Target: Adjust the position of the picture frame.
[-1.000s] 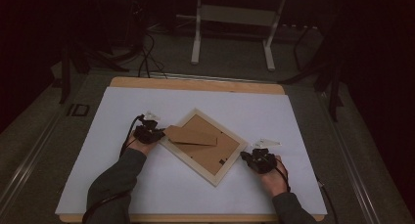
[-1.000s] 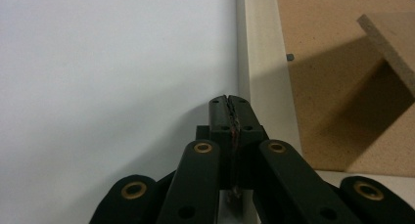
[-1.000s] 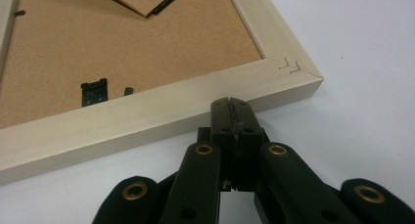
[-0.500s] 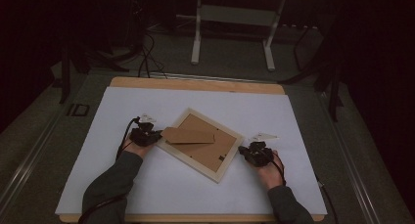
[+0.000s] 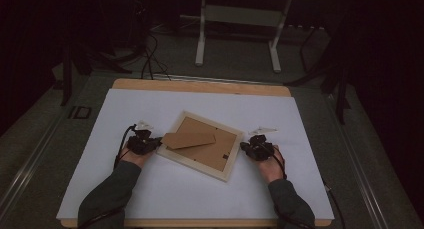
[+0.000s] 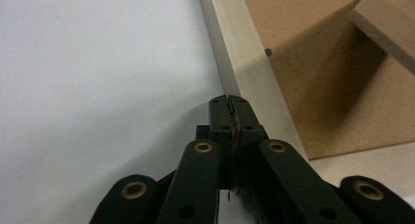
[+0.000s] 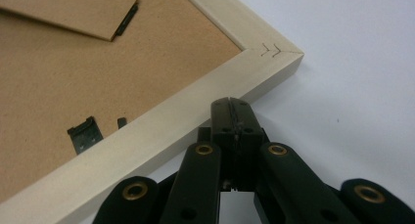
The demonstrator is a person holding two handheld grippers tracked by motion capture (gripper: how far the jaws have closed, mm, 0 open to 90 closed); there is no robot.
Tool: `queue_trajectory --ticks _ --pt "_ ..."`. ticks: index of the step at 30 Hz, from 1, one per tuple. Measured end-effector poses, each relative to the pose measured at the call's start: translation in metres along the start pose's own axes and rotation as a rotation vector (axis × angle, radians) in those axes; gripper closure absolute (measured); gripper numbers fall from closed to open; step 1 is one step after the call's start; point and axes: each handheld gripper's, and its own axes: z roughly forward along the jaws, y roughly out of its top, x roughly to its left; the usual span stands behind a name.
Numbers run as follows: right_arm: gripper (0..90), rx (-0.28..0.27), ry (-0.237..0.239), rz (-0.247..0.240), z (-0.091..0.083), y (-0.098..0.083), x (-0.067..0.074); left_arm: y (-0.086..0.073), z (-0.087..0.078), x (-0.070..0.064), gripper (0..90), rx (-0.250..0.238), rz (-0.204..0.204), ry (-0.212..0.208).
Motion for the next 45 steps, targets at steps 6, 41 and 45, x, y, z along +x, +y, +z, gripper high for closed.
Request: queue_trajectory --ticks 6,41,45 --pt "89.8 0.018 -0.009 -0.016 0.008 0.011 -0.001 -0.009 -0.006 -0.003 90.0 -0.018 -0.019 0.004" --pt "89.8 0.015 -0.003 0.048 0.022 0.015 -0.013 -0.026 -0.016 -0.031 90.0 -0.01 0.013 -0.023" --pt "89.4 0.015 0.021 0.01 0.01 0.003 -0.006 -0.027 -0.017 -0.031 90.0 -0.017 0.007 -0.026"
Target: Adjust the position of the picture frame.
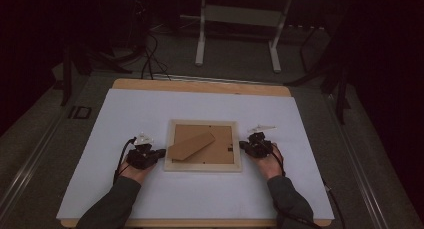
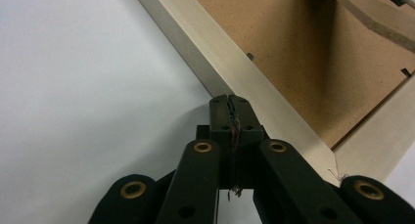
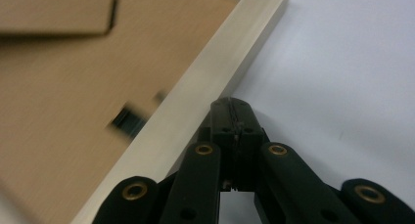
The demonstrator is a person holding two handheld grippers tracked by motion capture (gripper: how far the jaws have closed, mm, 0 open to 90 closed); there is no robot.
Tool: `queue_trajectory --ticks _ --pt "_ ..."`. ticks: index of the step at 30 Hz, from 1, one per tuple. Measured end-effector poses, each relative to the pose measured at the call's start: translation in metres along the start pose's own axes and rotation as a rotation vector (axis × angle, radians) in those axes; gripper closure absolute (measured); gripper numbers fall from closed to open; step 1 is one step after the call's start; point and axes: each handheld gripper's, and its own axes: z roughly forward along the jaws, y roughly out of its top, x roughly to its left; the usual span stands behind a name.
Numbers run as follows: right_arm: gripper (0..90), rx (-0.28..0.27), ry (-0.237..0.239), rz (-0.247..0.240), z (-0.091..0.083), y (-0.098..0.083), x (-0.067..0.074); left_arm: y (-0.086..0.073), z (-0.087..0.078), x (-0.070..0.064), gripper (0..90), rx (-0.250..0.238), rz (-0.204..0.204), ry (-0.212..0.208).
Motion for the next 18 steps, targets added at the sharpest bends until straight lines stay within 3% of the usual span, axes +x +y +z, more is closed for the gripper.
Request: queue_trajectory --ticks 6,18 --pt "87.4 -0.029 0.035 -0.028 -0.018 -0.023 0.011 -0.001 -0.002 -0.001 90.0 -0.009 -0.001 -0.005" --pt "81.6 -0.134 0.0 -0.015 -0.043 -0.031 0.01 -0.006 -0.016 -0.003 84.4 -0.07 -0.012 0.013"
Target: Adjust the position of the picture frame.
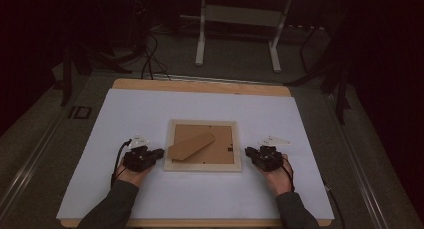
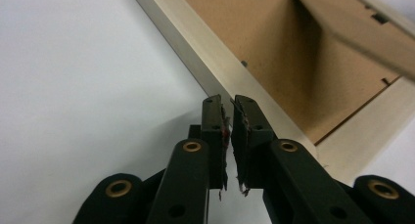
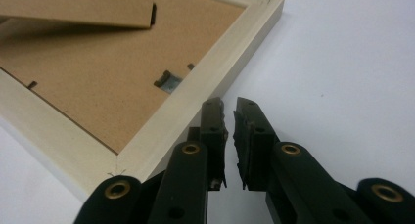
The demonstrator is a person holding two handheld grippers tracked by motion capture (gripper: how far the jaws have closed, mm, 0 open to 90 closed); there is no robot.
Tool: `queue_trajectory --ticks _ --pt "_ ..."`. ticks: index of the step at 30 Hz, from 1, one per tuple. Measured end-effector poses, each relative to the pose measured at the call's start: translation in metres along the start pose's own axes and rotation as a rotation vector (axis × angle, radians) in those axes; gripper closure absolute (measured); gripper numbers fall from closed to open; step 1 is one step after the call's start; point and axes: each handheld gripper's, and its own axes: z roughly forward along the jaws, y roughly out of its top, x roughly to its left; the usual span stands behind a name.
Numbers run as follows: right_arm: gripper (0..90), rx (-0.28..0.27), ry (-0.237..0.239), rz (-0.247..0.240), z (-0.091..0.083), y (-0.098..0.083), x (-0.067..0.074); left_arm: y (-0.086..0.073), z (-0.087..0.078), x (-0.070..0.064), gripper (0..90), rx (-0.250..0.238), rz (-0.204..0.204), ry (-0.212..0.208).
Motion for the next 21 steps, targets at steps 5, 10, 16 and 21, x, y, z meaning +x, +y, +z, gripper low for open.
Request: queue_trajectory --ticks 5,10,16,21 --pt "79.4 -0.037 -0.007 -0.007 -0.009 0.001 0.0 0.003 -0.014 0.0 82.9 -0.055 -0.013 0.004" --pt "77.8 -0.052 -0.008 -0.017 -0.012 0.002 0.001 0.007 -0.024 -0.002 81.0 -0.087 -0.021 -0.007" --pt "76.6 -0.05 0.002 -0.027 -0.011 0.001 0.003 0.012 -0.034 -0.004 76.4 -0.124 -0.037 -0.026" --pt "75.2 -0.045 0.0 -0.04 -0.01 0.001 0.005 0.016 -0.037 -0.007 71.4 -0.139 -0.035 -0.037"
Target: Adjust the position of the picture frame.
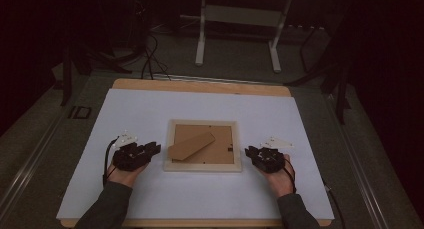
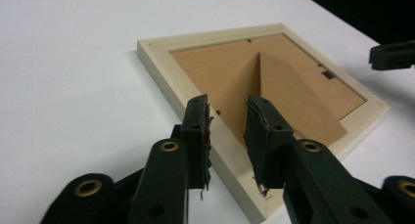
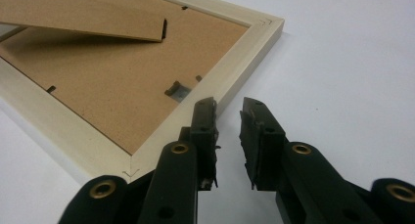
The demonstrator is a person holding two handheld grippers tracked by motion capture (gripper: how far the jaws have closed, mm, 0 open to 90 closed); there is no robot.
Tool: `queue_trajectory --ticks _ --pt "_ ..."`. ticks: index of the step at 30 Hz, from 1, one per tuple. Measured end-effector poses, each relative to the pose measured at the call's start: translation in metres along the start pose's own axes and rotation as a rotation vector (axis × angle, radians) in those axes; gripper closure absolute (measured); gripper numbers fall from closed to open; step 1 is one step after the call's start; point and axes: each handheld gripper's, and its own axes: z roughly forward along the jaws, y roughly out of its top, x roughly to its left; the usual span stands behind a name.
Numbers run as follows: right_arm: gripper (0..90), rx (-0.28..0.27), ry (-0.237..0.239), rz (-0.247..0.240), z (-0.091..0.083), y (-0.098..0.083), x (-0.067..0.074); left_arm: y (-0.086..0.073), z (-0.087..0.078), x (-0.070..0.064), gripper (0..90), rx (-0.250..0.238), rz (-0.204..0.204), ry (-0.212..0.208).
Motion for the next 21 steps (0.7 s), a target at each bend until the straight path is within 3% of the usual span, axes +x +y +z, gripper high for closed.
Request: queue_trajectory --ticks 21 --pt "70.8 0.012 0.017 -0.014 0.002 -0.002 0.005 0.017 0.008 -0.009 58.1 0.009 -0.004 -0.06"
